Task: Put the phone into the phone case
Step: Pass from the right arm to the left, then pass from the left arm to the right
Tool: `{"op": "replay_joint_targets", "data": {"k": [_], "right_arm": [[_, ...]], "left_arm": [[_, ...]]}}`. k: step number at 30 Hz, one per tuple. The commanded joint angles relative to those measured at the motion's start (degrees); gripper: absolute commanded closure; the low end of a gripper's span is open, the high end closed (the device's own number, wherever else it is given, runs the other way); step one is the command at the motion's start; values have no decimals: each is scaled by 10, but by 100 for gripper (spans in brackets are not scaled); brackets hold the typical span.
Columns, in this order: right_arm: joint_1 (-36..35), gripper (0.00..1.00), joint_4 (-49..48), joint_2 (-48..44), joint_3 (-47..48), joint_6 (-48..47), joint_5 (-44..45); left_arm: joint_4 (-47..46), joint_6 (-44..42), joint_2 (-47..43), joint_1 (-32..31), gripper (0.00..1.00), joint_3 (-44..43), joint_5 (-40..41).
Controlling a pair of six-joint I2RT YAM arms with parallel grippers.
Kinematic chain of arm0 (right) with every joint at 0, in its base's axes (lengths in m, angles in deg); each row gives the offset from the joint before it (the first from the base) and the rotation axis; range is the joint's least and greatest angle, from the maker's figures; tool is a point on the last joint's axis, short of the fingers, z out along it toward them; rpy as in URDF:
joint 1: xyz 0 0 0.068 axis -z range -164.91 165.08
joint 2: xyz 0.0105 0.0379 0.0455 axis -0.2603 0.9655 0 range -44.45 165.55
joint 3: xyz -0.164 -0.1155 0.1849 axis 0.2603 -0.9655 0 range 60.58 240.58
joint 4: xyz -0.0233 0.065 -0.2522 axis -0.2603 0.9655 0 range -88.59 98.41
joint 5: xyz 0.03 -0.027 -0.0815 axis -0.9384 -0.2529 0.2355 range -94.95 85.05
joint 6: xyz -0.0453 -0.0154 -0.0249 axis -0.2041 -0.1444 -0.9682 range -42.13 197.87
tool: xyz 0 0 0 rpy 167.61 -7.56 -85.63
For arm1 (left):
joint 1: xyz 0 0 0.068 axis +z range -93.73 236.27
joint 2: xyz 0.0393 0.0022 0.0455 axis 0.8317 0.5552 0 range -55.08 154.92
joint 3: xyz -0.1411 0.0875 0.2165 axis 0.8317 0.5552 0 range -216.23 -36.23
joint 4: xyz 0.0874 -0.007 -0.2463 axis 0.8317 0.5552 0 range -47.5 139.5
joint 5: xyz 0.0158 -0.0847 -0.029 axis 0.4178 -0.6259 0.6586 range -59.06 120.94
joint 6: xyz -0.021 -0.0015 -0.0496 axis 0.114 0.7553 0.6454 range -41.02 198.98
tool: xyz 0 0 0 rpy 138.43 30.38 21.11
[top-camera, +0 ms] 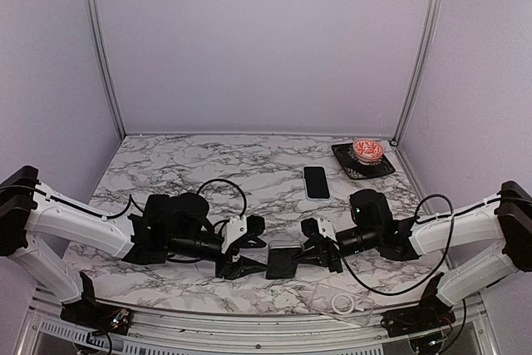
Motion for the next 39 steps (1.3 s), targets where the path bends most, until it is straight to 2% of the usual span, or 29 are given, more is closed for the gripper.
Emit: {"op": "replay_joint_targets", "data": {"k": [1,4,8,11,13,14,19,22,25,28,31,35,39], "right_arm": [[0,100,8,-5,15,-17,12],[0,100,7,-7,15,-15,11],[0,100,6,-8,13,-16,12],[0,100,6,-9,13,-17,11],[0,100,5,-8,13,-17,11],[0,100,6,-7,14,-18,10],[-1,99,10,-4,22,-14,14],[-5,82,-2,-5,26,-7,30],[-11,74,-2,-4,34,-12,37],[-19,73,17,4,44,-21,48],[-26,72,26,11,48,-25,55],[-31,71,28,17,54,-29,61],[-36,71,39,23,65,-35,61]], "left_arm": [[-50,-7,19,2,43,-14,-17],[-52,-7,29,2,48,-25,10],[-56,-7,35,1,59,-34,2],[-58,-2,41,1,79,-38,-4],[-61,2,49,1,99,-39,-6],[-62,5,55,1,100,-41,-4],[-64,10,67,1,100,-42,-9],[-64,12,73,2,100,-41,-8],[-64,12,78,1,100,-42,0],[-64,13,78,1,99,-41,12],[-64,14,80,1,90,-42,13],[-64,13,92,1,85,-44,17],[-64,20,100,1,84,-52,13]]}}
